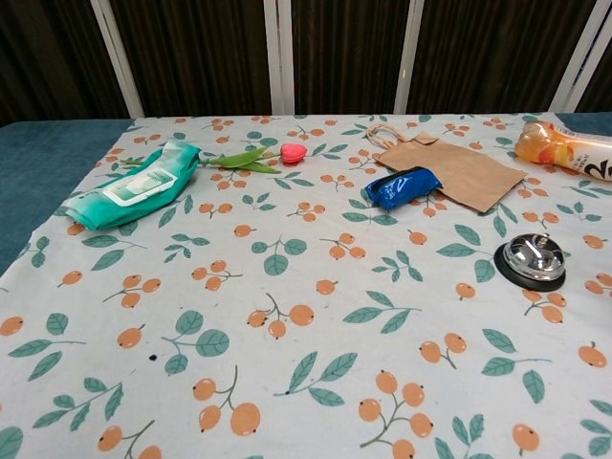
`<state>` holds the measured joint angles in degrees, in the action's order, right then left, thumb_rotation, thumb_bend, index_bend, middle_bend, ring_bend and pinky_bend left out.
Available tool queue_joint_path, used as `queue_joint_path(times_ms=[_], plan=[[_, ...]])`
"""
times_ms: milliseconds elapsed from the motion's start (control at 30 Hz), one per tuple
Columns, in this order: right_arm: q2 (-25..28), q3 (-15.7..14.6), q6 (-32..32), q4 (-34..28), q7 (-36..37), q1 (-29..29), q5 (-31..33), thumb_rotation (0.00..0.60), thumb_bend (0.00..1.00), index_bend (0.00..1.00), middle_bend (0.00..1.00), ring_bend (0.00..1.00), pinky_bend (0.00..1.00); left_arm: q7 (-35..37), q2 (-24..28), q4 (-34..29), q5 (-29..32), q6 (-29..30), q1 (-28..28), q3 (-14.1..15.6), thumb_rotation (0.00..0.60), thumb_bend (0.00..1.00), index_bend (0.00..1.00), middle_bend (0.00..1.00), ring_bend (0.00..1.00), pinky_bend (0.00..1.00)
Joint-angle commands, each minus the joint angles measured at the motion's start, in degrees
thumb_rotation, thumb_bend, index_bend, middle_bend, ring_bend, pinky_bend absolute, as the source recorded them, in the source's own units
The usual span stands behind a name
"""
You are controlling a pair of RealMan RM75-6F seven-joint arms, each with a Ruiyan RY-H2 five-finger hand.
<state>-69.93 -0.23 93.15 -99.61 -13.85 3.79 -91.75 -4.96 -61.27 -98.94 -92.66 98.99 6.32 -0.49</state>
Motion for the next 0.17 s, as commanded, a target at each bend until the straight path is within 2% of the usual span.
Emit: queue_joint_path(times_ms=[33,167], plan=[[1.2,0.4,0.0,0.3,2.5,-0.6,0.8,0.600,0.81,0.00,0.00,0.00,0.00,0.2,-0.1,0.0,-0.3,0.0,-0.1,0.0,0.600,0.33,0.05,0.00,0.00,0.10],[2.2,0.2,-0.2,0.1,4.1,-1.0,0.6,0.600,0.81,0.00,0.00,0.00,0.00,0.0,-0.1,0.1,-0.2,-0.8,-0.4,0.1,0.600,0.33,0.05,0.00,0.00,0.10]])
